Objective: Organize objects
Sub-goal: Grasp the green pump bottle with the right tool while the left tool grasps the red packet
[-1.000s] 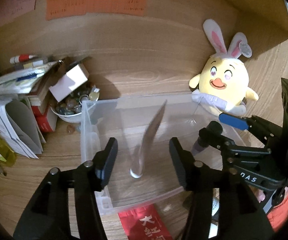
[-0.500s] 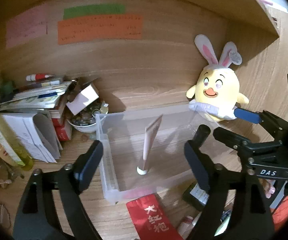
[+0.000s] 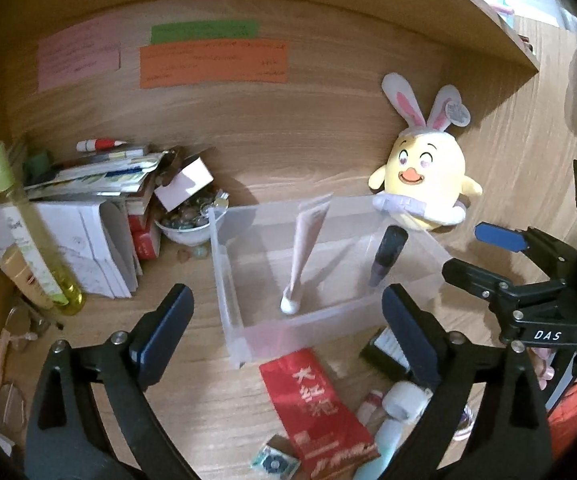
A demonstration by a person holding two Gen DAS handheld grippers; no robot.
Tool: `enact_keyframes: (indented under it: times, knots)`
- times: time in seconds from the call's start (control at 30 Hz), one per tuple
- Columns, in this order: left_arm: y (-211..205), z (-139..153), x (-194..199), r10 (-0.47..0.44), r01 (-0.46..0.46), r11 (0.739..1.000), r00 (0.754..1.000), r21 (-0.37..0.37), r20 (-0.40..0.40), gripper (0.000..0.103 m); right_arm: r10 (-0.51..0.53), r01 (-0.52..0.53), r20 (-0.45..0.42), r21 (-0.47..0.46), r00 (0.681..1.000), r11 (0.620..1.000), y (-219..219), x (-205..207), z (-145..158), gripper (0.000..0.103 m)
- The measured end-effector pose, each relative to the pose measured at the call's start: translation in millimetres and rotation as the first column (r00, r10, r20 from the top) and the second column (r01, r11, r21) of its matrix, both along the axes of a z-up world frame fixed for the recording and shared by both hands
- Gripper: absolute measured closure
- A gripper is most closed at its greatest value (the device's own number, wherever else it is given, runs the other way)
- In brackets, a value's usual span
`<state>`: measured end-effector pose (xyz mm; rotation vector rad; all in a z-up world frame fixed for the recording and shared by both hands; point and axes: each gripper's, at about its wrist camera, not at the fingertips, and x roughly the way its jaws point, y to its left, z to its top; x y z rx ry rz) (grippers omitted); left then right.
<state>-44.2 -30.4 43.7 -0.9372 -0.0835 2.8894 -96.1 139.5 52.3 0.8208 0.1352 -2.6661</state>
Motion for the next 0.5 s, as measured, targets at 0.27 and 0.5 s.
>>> enact_keyframes:
  times: [0.27, 0.5]
  knots:
    - [-4.8, -24.7, 10.5, 0.025, -0.024, 0.999, 0.998, -0.022, 0.062, 0.006, -0.003, 0.001, 0.051, 0.038, 0.999, 0.999, -4.7, 10.7, -21.8, 0.016]
    - [-5.5, -52.4, 12.0, 0.022, -0.022, 1.0, 0.988, -0.004, 0.15, 0.006, 0.004, -0.01, 0.129, 0.049, 0.992, 0.999, -11.9, 10.6, -47.7, 0.016]
